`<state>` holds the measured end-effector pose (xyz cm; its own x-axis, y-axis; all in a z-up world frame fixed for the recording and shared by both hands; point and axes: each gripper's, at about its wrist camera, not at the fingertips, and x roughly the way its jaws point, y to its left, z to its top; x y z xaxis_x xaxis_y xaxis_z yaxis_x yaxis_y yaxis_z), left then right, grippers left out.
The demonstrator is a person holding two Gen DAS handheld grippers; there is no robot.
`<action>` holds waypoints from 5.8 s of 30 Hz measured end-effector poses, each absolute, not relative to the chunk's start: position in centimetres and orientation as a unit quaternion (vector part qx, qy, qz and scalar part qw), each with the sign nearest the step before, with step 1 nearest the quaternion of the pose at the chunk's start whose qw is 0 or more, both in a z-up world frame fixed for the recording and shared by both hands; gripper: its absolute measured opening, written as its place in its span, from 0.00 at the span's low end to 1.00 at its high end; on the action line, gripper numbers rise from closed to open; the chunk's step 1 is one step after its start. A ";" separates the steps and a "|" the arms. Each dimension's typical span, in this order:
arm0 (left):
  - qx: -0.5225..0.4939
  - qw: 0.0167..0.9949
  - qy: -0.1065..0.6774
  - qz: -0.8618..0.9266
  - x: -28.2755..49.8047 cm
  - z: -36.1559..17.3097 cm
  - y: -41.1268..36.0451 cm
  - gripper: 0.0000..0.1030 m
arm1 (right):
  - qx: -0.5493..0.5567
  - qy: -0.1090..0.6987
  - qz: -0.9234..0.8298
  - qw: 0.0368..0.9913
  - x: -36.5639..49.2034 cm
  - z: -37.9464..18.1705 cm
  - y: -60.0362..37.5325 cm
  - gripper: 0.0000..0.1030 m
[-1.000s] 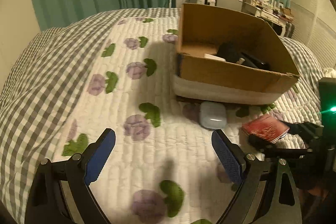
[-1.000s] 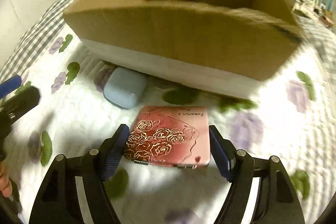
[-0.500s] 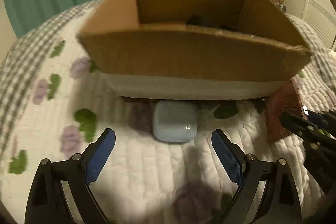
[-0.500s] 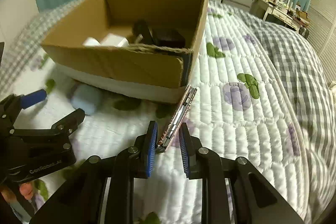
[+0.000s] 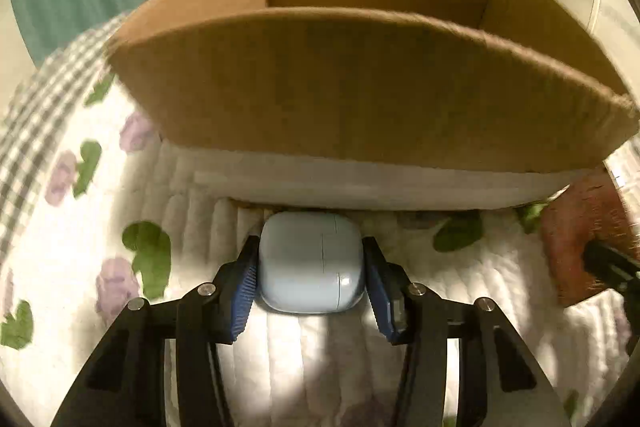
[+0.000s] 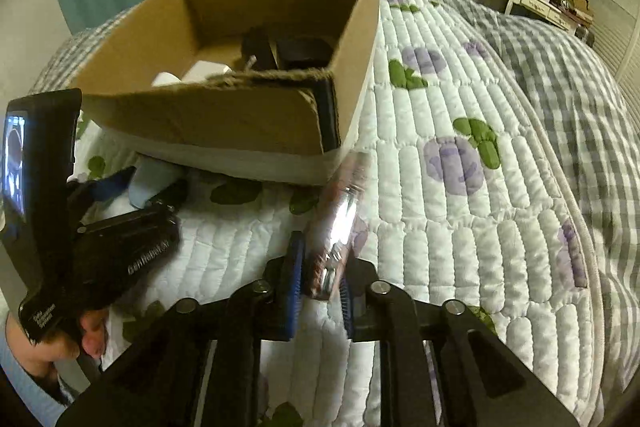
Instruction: Organize rigid objects
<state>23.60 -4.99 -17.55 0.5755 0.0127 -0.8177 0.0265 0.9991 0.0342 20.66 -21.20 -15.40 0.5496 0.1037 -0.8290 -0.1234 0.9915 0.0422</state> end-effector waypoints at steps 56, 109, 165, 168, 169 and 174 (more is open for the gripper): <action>0.008 0.931 0.362 -0.052 31.7 -6.7 -5.3 0.68 | -0.036 0.358 0.110 0.927 31.3 -5.6 -19.3 0.09; 0.011 0.983 0.181 0.024 7.7 -0.9 -0.8 0.99 | 0.014 0.197 0.060 0.979 8.2 -1.9 -19.9 1.00; 0.014 0.975 0.220 0.004 8.4 -3.5 -1.3 0.99 | -0.019 0.225 0.012 0.974 9.9 -4.6 -19.2 1.00; 0.015 0.976 0.218 0.005 8.3 -3.5 -1.2 0.99 | -0.021 0.225 0.012 0.974 9.8 -4.7 -19.2 1.00; 0.015 0.976 0.218 0.006 8.3 -3.5 -1.2 0.99 | -0.021 0.225 0.012 0.974 9.9 -4.7 -19.2 1.00; 0.015 0.976 0.217 0.006 8.2 -3.4 -1.2 0.99 | -0.026 0.224 0.009 0.974 9.8 -4.8 -19.2 1.00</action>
